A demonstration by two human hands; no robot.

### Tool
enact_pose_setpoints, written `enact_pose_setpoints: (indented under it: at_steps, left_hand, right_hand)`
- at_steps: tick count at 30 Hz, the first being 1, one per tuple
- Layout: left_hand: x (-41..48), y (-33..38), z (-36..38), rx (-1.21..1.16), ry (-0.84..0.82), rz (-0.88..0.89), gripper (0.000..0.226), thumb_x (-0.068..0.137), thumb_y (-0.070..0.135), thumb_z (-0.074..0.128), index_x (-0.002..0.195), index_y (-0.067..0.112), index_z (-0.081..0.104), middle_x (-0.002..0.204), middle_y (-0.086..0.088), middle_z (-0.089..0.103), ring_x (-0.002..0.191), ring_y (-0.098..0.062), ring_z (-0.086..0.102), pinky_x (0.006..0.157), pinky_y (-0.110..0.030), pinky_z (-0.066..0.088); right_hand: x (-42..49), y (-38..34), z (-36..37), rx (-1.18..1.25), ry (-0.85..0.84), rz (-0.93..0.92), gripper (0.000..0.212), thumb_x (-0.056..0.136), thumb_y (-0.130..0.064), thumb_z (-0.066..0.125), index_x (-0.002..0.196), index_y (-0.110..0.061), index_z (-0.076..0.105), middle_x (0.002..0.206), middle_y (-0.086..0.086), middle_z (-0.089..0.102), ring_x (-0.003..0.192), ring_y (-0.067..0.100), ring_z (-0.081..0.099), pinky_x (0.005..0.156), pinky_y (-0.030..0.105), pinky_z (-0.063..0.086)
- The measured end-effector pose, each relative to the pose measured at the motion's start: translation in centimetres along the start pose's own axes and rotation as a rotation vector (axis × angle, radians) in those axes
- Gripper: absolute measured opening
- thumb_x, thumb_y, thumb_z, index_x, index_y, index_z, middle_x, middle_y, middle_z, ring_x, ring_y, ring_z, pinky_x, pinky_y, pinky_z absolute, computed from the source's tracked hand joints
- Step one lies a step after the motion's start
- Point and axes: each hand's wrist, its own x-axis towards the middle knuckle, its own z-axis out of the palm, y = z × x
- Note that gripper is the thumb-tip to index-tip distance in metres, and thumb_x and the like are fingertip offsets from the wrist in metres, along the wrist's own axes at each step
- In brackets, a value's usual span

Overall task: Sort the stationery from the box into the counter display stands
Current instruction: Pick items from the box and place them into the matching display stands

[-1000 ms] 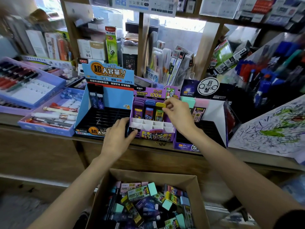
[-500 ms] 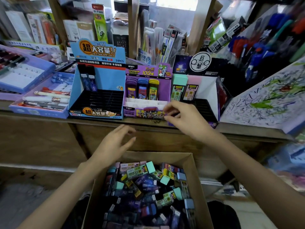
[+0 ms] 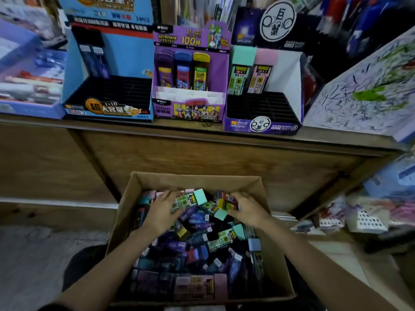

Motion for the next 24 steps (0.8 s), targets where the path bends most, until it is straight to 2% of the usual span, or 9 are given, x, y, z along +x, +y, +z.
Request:
enact_pose_setpoints:
  at_steps: [2,4,7,11,15,17,19,22,24]
  left_hand:
    - [0.7,-0.3,1.0,0.06,-0.045,-0.016,0.056,0.099,0.036,0.042,0.148,0.016,0.024,0.157,-0.004,0.017,0.144,-0.024,0.017,0.115,-0.041,0.019]
    - [0.7,-0.5,2.2,0.09,-0.117,-0.043,0.057,0.102,0.038,0.03,0.151,0.019,0.011,0.16,-0.004,0.002,0.147,-0.023,0.001,0.118,-0.044,0.009]
    - [-0.4,-0.8,3.8,0.127,-0.161,-0.063,0.058,0.102,0.04,0.023,0.151,0.02,-0.002,0.159,-0.003,-0.01,0.146,-0.021,-0.01,0.119,-0.041,0.002]
    - [-2.5,-0.6,4.7,0.157,-0.143,-0.056,0.06,0.102,0.042,0.021,0.151,0.019,-0.005,0.159,-0.004,-0.011,0.147,-0.021,-0.009,0.119,-0.036,0.004]
    - [-4.7,0.1,4.8,0.139,-0.153,-0.03,0.06,0.101,0.044,0.027,0.152,0.021,0.005,0.16,0.0,0.0,0.147,-0.018,-0.001,0.117,-0.037,0.016]
    - [-4.8,0.1,4.2,0.121,-0.12,-0.004,0.057,0.099,0.044,0.034,0.149,0.019,0.022,0.157,0.0,0.017,0.144,-0.02,0.014,0.112,-0.039,0.027]
    - [-4.1,-0.1,3.4,0.135,-0.094,0.046,0.047,0.097,0.041,0.045,0.138,0.018,0.041,0.146,-0.003,0.036,0.134,-0.023,0.032,0.103,-0.037,0.035]
    - [-2.2,-0.9,2.2,0.067,-0.124,0.116,0.036,0.087,0.035,0.064,0.116,0.015,0.056,0.135,-0.004,0.044,0.129,-0.024,0.039,0.102,-0.038,0.036]
    - [-0.9,-1.4,1.6,0.023,-0.205,0.132,0.044,0.082,0.037,0.069,0.116,0.015,0.054,0.143,-0.006,0.037,0.137,-0.023,0.031,0.108,-0.037,0.03]
  right_hand:
    - [0.7,0.6,1.0,0.0,-0.025,0.045,0.071,0.094,-0.046,0.049,0.15,-0.018,0.015,0.158,0.006,0.008,0.144,0.033,0.011,0.114,0.041,0.019]
    - [1.0,0.9,2.2,0.043,-0.055,0.112,0.077,0.095,-0.052,0.041,0.152,-0.018,0.002,0.159,0.006,-0.008,0.146,0.032,-0.003,0.117,0.041,0.009]
    - [0.7,0.9,4.5,0.116,-0.058,0.158,0.075,0.096,-0.055,0.032,0.151,-0.019,-0.005,0.158,0.006,-0.013,0.145,0.03,-0.01,0.117,0.041,0.004]
    - [-0.2,0.6,6.4,0.047,0.008,0.126,0.07,0.098,-0.052,0.026,0.151,-0.017,-0.003,0.159,0.007,-0.01,0.145,0.031,-0.008,0.117,0.039,0.004]
    - [-1.2,-0.4,6.5,-0.038,-0.008,0.003,0.072,0.097,-0.054,0.029,0.152,-0.018,-0.001,0.159,0.005,-0.008,0.146,0.028,-0.005,0.117,0.041,0.012]
    - [-1.7,-0.9,6.4,-0.083,-0.008,-0.049,0.074,0.097,-0.053,0.034,0.152,-0.017,-0.001,0.16,0.004,-0.007,0.146,0.026,-0.006,0.117,0.04,0.012]
    - [-2.3,-1.1,6.1,-0.08,-0.029,-0.117,0.074,0.096,-0.048,0.041,0.152,-0.019,0.003,0.16,0.0,-0.004,0.146,0.023,-0.005,0.117,0.038,0.012]
    - [-2.5,-1.2,5.2,-0.006,-0.108,-0.237,0.069,0.093,-0.029,0.052,0.151,-0.021,0.015,0.159,-0.005,0.006,0.146,0.017,0.001,0.116,0.032,0.013]
    - [-2.3,-1.2,4.3,0.086,-0.166,-0.259,0.07,0.088,-0.009,0.054,0.15,-0.021,0.022,0.158,-0.004,0.013,0.145,0.015,0.008,0.113,0.026,0.016]
